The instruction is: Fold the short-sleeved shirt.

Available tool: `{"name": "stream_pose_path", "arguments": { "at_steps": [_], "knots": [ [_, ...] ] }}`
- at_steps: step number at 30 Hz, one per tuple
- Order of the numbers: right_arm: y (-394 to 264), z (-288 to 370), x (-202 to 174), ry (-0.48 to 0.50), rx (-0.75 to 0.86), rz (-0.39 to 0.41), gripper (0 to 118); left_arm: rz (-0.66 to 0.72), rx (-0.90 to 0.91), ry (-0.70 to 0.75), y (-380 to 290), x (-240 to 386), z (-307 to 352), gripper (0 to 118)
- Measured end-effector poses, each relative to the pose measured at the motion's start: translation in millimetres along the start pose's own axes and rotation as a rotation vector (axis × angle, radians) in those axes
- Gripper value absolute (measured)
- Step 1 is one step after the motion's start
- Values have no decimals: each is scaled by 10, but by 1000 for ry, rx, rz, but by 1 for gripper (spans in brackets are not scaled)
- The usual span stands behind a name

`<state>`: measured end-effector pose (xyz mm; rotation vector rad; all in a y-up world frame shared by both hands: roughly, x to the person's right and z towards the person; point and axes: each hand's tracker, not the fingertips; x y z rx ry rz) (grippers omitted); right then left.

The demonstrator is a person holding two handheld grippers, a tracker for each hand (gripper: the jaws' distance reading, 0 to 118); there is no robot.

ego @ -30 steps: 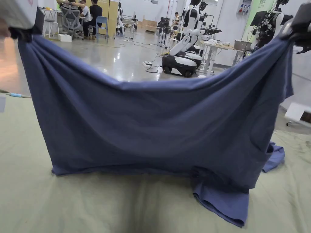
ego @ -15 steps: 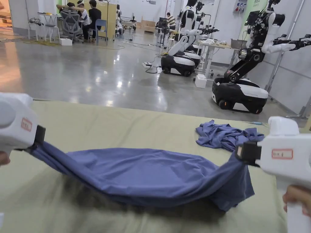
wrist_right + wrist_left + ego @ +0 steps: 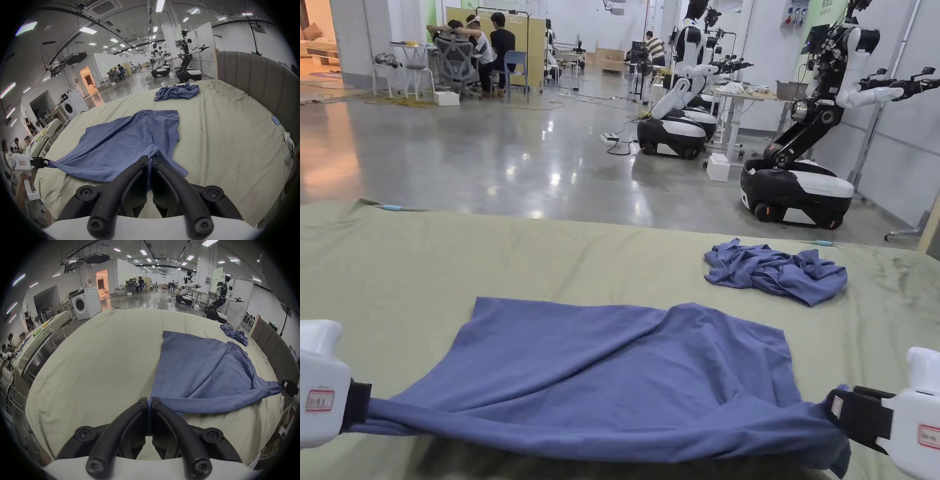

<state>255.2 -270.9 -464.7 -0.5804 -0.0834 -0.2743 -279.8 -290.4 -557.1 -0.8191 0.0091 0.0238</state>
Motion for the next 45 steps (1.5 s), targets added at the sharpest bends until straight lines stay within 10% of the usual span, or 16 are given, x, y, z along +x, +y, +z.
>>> {"name": "stream_pose_path", "arguments": {
  "at_steps": [18,31,33,35,38,41,43,44,45],
  "knots": [
    [-1378,1092,604,-79,-69,-187,5,1,-40,-3,-1458,7,654,5],
    [-1696,954,660,-184,-165,-91,14,13,-67,17,-1656,-202,483,5],
    [-1748,848,628,-219,-188,-70,45,-11,-73,18,-1715,-164,415,22],
    [-1810,770,633,-239,-211,-46,76,-3,-102,17,-1770,-182,370,70],
    [-1763,933,600,-252,-185,-82,80,143,-124,-48,-1838,-283,571,80],
    [-1719,1267,457,-220,-72,-107,78,269,-18,-49,-1926,-379,986,66],
    [-1734,1438,375,-151,-70,-111,29,282,81,-81,-2020,-366,1229,0],
    [-1752,1456,339,-127,-82,-112,3,303,82,-68,-2042,-354,1270,0],
    [-1775,1451,285,-152,-86,-104,3,323,57,-35,-2085,-298,1325,0]
  ]
}}
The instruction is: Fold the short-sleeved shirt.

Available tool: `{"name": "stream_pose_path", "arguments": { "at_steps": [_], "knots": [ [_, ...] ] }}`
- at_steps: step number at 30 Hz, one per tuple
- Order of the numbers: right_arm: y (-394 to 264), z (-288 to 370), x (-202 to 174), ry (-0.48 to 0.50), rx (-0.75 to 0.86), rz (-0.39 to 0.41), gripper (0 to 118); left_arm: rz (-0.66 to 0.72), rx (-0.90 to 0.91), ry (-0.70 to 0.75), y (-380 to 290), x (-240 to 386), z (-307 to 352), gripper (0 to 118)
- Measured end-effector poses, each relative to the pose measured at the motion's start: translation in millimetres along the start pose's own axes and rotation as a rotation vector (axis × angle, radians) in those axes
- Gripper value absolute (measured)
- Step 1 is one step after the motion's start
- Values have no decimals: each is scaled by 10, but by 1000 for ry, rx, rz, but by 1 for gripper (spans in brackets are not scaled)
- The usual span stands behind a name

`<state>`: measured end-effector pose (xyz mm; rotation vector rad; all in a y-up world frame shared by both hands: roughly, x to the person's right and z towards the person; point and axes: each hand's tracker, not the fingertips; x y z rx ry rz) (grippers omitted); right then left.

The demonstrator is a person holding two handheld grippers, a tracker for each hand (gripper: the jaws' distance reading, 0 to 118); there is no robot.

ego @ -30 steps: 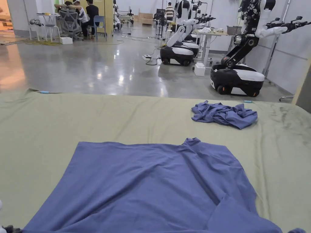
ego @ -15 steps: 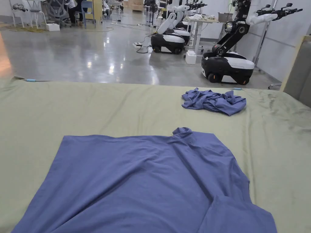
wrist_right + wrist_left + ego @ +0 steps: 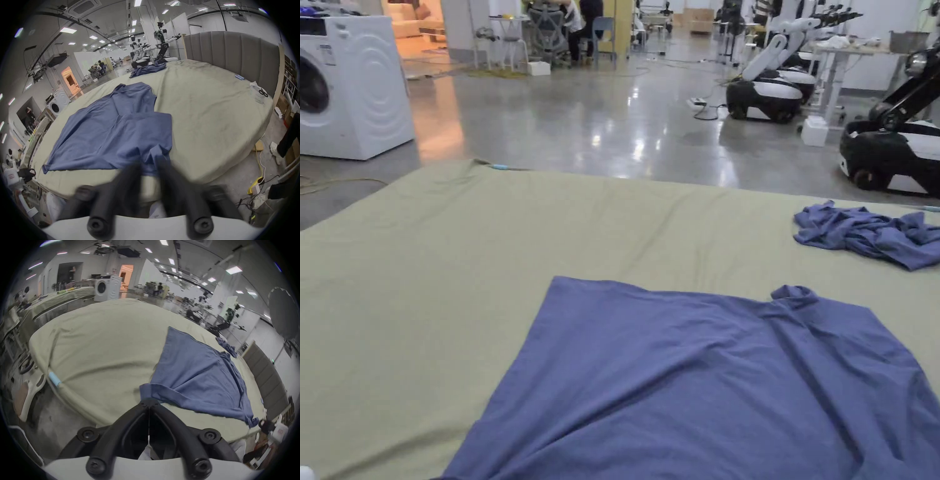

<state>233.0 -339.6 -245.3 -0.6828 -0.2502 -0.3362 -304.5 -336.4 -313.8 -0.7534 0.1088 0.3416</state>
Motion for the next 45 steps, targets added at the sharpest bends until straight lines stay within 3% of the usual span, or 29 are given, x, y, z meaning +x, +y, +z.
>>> {"name": "stream_pose_path", "arguments": {
  "at_steps": [1,3,8,10,11,12,17,20,21,22,23,25,26,27,33,34,35,36,37,39,45],
  "knots": [
    [-39,-19,-56,-52,5,26,3,11,-5,12,-21,5,28,0],
    [-63,-43,-105,-21,-24,82,3,-38,-25,10,-63,33,23,0],
    [-74,-78,-174,47,-24,0,3,-106,6,-2,-80,94,-180,0],
    [-41,-75,-157,53,-21,-9,3,-114,4,-18,-35,93,-328,42],
    [-33,-61,-163,54,-19,-9,3,-116,-25,-22,-3,103,-429,73],
    [-23,-43,-170,55,-18,-3,3,-120,-81,-7,21,94,-556,94],
    [31,52,-168,26,-3,22,3,-139,-142,-11,55,143,-931,90],
    [14,84,-102,-21,-1,13,3,-189,-126,87,55,185,-887,47],
    [15,74,-74,-52,-2,12,3,-181,-121,66,55,180,-842,11],
    [10,52,-39,-78,-5,9,4,-166,-96,48,61,151,-800,7],
    [9,18,-4,-97,-21,14,17,-110,-109,-2,73,128,-782,7],
    [1,-95,69,-130,-57,52,80,-92,-146,13,70,127,-763,7],
    [-7,-152,95,-128,-67,66,96,-102,-135,10,47,133,-761,7],
    [-11,-203,107,-141,-92,90,97,-119,-135,16,31,160,-770,7],
    [-23,-537,173,-142,-116,99,95,-156,-154,39,61,235,-797,7],
    [-19,-564,175,-129,-134,78,82,-154,-157,38,66,240,-790,7],
    [-23,-564,185,-65,-138,54,52,-147,-158,37,72,248,-775,7],
    [-35,-573,194,7,-125,5,7,-140,-158,34,92,236,-759,7],
    [-21,-559,165,-9,-138,-24,7,-135,-157,33,104,242,-745,7],
    [52,-531,129,-63,-131,43,7,-122,-150,29,137,270,-712,7],
    [716,-540,61,9,-10,21,7,-174,-71,-19,650,436,-740,7]
  ]
}}
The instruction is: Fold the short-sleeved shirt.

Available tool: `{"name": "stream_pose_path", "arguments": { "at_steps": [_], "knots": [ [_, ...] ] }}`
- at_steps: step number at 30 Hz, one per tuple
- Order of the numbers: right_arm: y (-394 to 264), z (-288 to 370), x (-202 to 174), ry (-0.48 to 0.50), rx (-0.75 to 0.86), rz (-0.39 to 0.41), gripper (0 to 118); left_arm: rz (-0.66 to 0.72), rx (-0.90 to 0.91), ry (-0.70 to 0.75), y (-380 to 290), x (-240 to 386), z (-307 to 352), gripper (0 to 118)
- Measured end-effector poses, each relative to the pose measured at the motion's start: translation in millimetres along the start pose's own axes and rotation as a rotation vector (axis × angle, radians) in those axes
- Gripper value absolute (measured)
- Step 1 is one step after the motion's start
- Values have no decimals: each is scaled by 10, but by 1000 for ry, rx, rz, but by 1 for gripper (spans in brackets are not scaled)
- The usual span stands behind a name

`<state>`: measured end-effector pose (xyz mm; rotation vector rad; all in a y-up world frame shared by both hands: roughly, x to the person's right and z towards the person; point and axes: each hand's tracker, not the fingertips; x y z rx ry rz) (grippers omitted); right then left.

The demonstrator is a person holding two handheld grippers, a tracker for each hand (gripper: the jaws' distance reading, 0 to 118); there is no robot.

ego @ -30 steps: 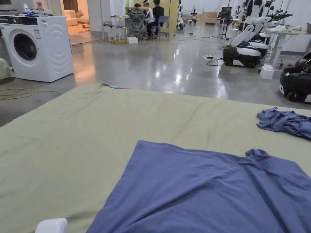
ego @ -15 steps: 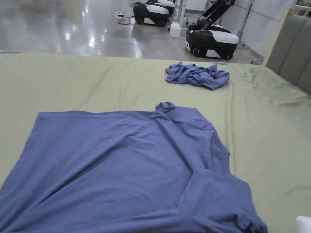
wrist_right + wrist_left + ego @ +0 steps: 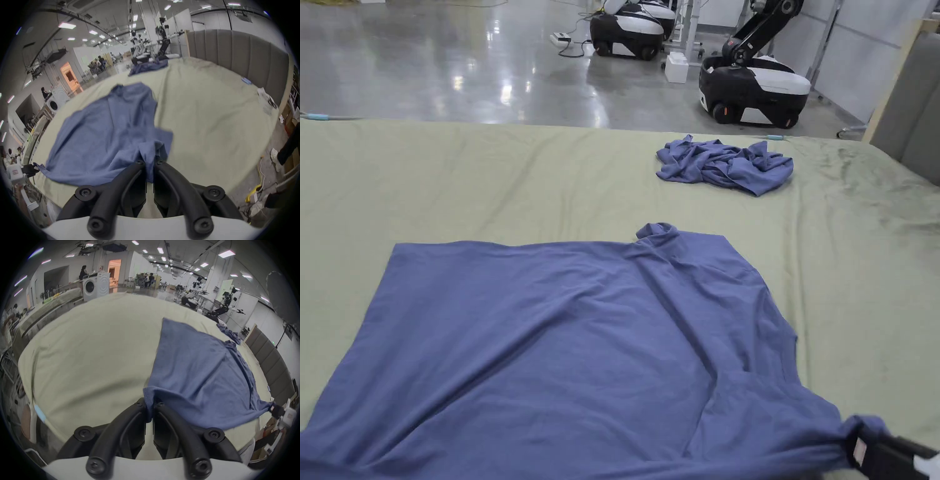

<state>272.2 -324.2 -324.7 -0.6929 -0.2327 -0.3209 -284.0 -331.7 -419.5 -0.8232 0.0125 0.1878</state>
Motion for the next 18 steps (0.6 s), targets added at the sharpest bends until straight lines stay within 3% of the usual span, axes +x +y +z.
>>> {"name": "stream_pose_path", "arguments": {
  "at_steps": [10,18],
  "knots": [
    [913,-1079,-297,-22,-5,82,7,-93,22,48,917,297,-876,7],
    [886,-1803,-253,-58,-125,57,7,-123,-94,94,820,323,-1526,7]
  ]
}}
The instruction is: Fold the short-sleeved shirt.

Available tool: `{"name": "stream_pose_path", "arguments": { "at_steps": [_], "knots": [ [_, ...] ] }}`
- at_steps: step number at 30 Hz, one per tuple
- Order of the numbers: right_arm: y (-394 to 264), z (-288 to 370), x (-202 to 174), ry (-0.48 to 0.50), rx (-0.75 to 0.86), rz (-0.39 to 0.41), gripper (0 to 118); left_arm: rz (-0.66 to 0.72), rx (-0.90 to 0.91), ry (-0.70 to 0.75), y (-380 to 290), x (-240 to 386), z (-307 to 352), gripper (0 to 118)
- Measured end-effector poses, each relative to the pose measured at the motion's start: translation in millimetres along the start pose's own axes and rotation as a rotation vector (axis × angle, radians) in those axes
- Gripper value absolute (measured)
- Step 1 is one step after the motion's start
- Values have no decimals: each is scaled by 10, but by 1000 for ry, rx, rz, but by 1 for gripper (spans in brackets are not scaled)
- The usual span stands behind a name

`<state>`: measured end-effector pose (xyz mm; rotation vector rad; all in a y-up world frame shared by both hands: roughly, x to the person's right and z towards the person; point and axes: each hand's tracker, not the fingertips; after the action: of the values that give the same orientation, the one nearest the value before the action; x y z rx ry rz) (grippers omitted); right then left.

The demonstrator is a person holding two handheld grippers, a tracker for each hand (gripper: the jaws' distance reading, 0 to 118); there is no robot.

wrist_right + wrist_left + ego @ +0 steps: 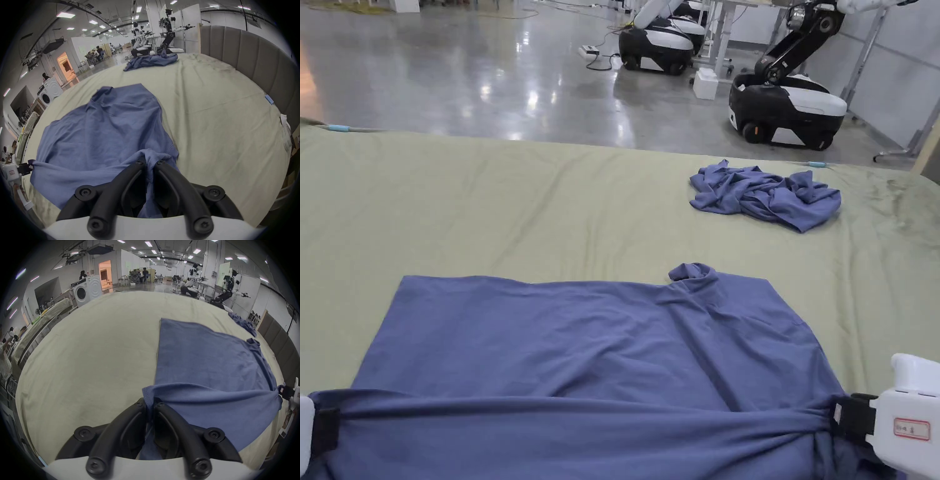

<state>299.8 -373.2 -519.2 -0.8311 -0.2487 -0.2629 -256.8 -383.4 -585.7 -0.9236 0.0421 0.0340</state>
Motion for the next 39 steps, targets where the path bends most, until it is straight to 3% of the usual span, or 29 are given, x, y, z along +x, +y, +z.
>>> {"name": "stream_pose_path", "arguments": {
  "at_steps": [2,3,5,6,7,10,11,12,13,14,15,18,20,24,26,27,28,30,31,34,36,37,38,39],
  "knots": [
    [-20,-87,19,9,-10,-2,11,13,30,-19,-57,-33,-15,7],
    [-24,-122,19,8,-9,-2,30,26,48,-31,-70,-57,-5,11],
    [-5,-97,23,-46,18,10,71,70,52,-1,-74,-133,78,38],
    [-3,16,43,-69,61,-3,79,97,45,-5,-77,-202,185,66],
    [-29,186,72,-50,142,-27,79,138,48,-36,-100,-284,326,78],
    [-223,713,141,15,280,-69,84,186,172,-101,-283,-448,863,78],
    [-304,838,149,27,256,-63,84,170,183,-107,-370,-462,995,77],
    [-395,953,150,50,226,-58,81,157,187,-112,-463,-463,1108,68],
    [-524,1038,150,90,201,-43,71,139,173,-113,-555,-445,1188,45],
    [-645,1144,120,119,194,-29,46,113,150,-117,-639,-422,1242,9],
    [-788,1216,84,109,199,-25,4,112,136,-106,-734,-386,1244,0],
    [-1143,1312,28,69,157,-47,3,108,26,-146,-976,-333,1192,0],
    [-1305,1343,26,115,131,-93,3,112,34,-147,-1071,-307,1133,0],
    [-1332,1272,164,101,93,-149,3,123,53,-170,-962,-427,911,1],
    [-1296,1271,187,91,98,-151,3,129,70,-202,-819,-463,807,27],
    [-1273,1282,187,86,99,-145,3,133,70,-217,-740,-482,737,72],
    [-1254,1299,184,85,103,-138,3,131,57,-224,-654,-484,654,72],
    [-1216,1334,164,92,114,-123,3,112,10,-223,-530,-448,516,98],
    [-1195,1349,154,95,117,-116,3,109,18,-223,-483,-442,461,100],
    [-1139,1368,116,107,119,-107,3,70,-8,-210,-420,-356,286,95],
    [-1106,1347,112,106,117,-101,3,41,-71,-176,-437,-308,168,62],
    [-1093,1328,115,96,113,-94,3,24,-38,-120,-478,-273,225,57],
    [-1077,1312,81,76,109,-81,3,17,-12,-158,-481,-262,293,48],
    [-1066,1277,94,46,99,-69,3,15,2,-172,-485,-261,351,19]
  ]
}}
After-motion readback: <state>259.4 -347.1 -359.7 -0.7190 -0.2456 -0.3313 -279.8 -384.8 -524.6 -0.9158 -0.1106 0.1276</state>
